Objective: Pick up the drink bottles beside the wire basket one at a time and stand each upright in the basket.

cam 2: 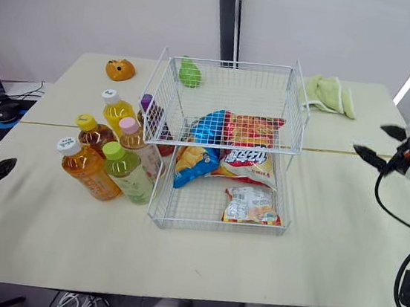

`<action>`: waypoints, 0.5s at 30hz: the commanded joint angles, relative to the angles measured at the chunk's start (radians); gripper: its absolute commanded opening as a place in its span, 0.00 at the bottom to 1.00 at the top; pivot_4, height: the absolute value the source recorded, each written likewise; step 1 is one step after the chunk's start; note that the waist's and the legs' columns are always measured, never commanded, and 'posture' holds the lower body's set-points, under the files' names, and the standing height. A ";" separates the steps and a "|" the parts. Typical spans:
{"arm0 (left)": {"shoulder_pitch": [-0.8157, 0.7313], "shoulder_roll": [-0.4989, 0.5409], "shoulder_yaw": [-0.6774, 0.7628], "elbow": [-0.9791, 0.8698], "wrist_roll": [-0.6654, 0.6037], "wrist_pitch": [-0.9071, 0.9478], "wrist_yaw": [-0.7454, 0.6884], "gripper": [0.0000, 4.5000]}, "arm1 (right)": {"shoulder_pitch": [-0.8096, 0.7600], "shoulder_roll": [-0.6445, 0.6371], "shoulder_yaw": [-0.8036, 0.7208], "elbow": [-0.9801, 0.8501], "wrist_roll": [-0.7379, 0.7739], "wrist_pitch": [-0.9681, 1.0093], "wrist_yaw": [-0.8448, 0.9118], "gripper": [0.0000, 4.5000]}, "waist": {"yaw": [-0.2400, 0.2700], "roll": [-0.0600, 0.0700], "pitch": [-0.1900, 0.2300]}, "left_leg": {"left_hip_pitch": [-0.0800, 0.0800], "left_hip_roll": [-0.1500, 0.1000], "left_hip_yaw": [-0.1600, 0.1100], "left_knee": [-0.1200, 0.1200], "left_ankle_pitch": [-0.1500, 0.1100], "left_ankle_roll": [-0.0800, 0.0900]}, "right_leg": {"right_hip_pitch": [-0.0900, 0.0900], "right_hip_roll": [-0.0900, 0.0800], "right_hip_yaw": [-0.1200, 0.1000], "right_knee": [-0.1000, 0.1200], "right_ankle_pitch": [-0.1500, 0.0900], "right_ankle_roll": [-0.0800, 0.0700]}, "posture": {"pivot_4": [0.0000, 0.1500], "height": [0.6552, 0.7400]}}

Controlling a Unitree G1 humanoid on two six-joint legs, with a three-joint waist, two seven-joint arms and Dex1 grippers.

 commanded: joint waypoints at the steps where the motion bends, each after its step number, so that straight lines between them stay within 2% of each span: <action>1: 0.020 -0.011 0.056 -0.066 -0.043 0.023 0.026 1.00 | -0.030 0.021 -0.002 -0.293 0.133 0.214 0.030 0.99 | 0.006 0.000 0.000 | 0.000 0.000 0.000 0.000 0.000 0.000 | 0.000 0.000 0.000 0.000 0.000 0.000 | 1.00 1.00; 8: 0.102 -0.059 0.073 -0.179 -0.062 0.073 0.052 1.00 | -0.080 0.071 0.002 -0.714 0.372 0.604 -0.039 0.99 | 0.026 0.000 0.000 | -0.002 -0.001 -0.008 0.000 0.000 0.000 | -0.001 -0.002 -0.001 -0.001 0.000 0.000 | 1.00 1.00; 15: 0.147 -0.114 0.090 -0.260 -0.063 0.090 0.092 1.00 | -0.113 0.088 0.008 -0.881 0.522 0.787 -0.077 0.99 | 0.037 -0.001 0.000 | -0.002 -0.001 -0.010 0.000 0.000 0.000 | 0.000 -0.002 -0.002 -0.003 0.000 0.000 | 1.00 1.00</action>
